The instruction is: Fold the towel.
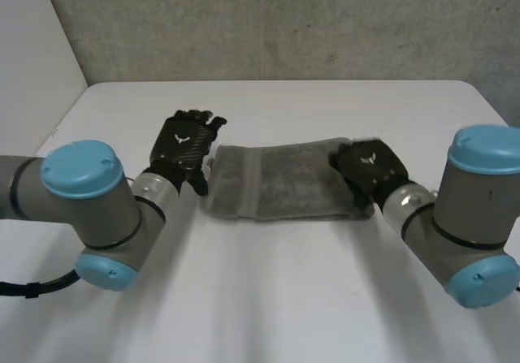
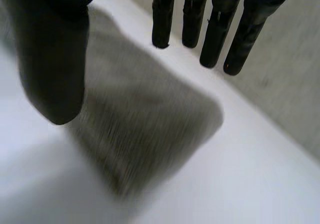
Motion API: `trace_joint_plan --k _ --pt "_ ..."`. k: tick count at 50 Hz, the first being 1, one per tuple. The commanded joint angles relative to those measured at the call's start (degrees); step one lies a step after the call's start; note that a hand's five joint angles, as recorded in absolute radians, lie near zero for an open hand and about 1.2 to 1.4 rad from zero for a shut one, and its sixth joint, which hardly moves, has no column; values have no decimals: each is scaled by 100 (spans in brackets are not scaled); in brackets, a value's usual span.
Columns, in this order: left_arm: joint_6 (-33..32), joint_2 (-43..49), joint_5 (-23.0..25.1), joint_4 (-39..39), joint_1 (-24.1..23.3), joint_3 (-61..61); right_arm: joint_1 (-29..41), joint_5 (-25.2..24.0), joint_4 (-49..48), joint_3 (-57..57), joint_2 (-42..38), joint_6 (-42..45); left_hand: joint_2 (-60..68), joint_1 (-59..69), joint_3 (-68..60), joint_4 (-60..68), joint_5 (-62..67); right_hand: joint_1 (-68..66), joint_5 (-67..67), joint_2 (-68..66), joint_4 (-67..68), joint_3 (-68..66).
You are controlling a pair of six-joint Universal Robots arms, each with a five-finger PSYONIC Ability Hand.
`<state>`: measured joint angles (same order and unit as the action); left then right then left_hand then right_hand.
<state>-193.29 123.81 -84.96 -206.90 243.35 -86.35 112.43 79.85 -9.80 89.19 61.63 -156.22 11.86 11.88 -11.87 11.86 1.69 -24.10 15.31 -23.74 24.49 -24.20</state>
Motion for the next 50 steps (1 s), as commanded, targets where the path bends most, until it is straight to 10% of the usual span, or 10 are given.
trace_joint_plan --k 1,8,17,30,41,43,45,50 --pt "2 214 -240 36 -156 110 -195 -57 -101 90 -599 329 205 203 -205 205 223 -987 866 -1023 948 -977" --pt "2 -137 -276 44 -288 -74 -204 231 -505 -42 -723 1189 189 186 -188 189 206 -5588 5466 -5624 5549 -5577" --pt "2 -770 -284 27 -262 -321 60 760 -602 -684 -415 1682 188 186 -188 188 206 -5590 5469 -5626 5551 -5580" --pt "20 -1272 -434 -8 107 -716 2071 -786 -716 -1835 -1512 3878 172 169 -171 172 189 -5590 5469 -5626 5551 -5580" --pt "29 -1237 -425 -43 107 -734 2283 -822 -733 -1818 -1584 4231 172 169 -171 172 189 -5590 5469 -5626 5551 -5580" --pt "29 -1228 -434 -61 99 -699 2240 -770 -829 -1704 -1147 3550 172 169 -171 172 189 -721 599 -756 682 -710" --pt "29 -1210 -434 -70 99 -664 2213 -708 -900 -1590 -944 3058 172 169 -171 172 189 1410 -1531 1374 -1449 1420" --pt "55 -1158 -443 -114 81 -505 2099 -321 -1129 -1290 -345 1533 189 186 -188 189 206 1410 -1531 1374 -1449 1420"
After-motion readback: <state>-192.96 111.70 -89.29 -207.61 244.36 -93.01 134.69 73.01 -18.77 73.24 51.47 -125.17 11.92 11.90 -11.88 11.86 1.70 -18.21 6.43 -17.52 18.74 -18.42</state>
